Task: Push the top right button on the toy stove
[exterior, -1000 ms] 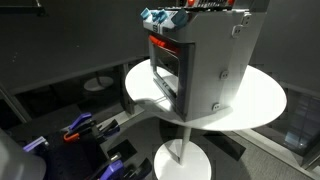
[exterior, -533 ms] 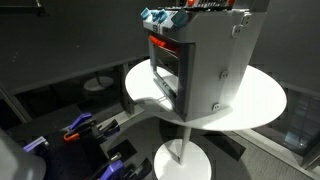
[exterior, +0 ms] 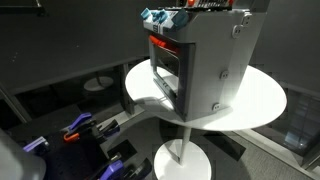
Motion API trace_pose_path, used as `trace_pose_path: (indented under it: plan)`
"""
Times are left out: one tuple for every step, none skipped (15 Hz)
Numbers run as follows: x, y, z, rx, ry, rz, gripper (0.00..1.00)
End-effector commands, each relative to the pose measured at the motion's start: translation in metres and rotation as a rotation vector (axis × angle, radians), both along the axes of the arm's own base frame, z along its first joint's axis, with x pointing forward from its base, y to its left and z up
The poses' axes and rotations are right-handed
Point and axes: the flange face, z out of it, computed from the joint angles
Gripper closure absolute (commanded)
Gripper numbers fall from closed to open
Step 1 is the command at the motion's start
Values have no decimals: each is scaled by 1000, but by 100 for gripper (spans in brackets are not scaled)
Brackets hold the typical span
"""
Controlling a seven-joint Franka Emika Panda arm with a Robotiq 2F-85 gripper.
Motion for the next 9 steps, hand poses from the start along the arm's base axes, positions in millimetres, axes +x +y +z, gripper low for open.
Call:
trace_pose_path:
  plan:
    - [12, -7, 6, -19, -22, -8, 0]
    - [10, -6, 7, -12, -17, -7, 0]
    - [8, -4, 9, -2, -7, -10, 0]
    - [4, -2, 10, 9, 5, -16, 0]
    - [1, -1, 11, 17, 16, -19, 0]
    - [-2, 0, 12, 24, 31, -25, 0]
    - [-5, 0, 13, 36, 49, -30, 0]
    - [-8, 1, 14, 44, 67, -36, 0]
    - [-13, 2, 15, 55, 89, -40, 0]
